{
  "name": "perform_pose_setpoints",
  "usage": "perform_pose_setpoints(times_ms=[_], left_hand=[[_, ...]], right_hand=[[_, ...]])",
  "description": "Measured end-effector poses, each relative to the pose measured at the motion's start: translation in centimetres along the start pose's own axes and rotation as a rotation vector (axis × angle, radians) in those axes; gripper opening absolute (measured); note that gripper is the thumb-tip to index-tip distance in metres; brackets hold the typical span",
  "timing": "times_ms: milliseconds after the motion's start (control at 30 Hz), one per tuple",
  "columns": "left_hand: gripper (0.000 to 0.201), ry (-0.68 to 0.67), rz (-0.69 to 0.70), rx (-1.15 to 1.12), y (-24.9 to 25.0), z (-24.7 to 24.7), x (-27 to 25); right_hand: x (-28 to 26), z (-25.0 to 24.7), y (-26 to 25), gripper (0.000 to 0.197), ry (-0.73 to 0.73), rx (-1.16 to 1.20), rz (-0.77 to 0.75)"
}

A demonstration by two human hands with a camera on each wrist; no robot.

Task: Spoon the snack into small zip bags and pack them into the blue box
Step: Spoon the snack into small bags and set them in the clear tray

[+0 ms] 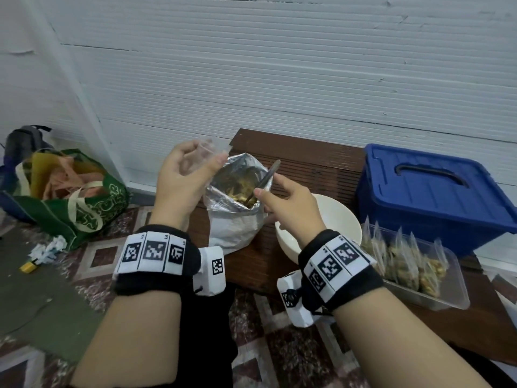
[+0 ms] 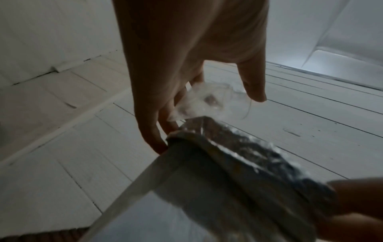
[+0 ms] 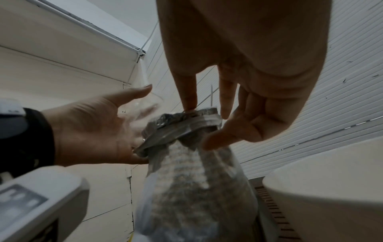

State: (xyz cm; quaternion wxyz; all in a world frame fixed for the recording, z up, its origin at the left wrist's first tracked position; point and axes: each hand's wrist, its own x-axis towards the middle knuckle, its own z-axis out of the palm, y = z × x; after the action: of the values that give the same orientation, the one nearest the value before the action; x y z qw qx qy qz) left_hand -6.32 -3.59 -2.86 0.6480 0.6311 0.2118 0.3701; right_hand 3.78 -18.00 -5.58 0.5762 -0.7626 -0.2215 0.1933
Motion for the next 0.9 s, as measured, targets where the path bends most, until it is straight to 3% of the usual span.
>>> perform_pose_setpoints(times_ms=[133,367,633,700,833,900], left_hand=[[0.065,-0.033,-0.049,-0.054,-0.9,0.4,0.1],[0.043,-0.078,-0.027,-0.09,-1.0,1.3,-0.1],[0.049,-0.142,-0.035,-0.059,-1.2,2.3,-0.5],[0.052,-0.139,-0.015,-0.031,-1.1,2.3,-0.7],[0.047,-0.139,-0.003,-0.019,-1.2,2.3,-0.8],[0.045,-0.144,0.004,0.006,-1.3,2.3,-0.9]], right_hand=[[0.3,0.5,-0.3,0.039,0.07,-0.031,-0.032],[0.5,-0.5,-0.7,0.038,0.107,-0.052,-0.064],[0.1,-2.3,-0.9,0.036,0.101,-0.065,-0.073],[0.1,-2.7,-1.2,0.029,0.147,-0.105,-0.094],[1.0,-3.2,-1.9,0.036,0.262,-0.211,-0.187],[1.4,-3.1,-2.3,0.023,0.279,-0.22,-0.233]])
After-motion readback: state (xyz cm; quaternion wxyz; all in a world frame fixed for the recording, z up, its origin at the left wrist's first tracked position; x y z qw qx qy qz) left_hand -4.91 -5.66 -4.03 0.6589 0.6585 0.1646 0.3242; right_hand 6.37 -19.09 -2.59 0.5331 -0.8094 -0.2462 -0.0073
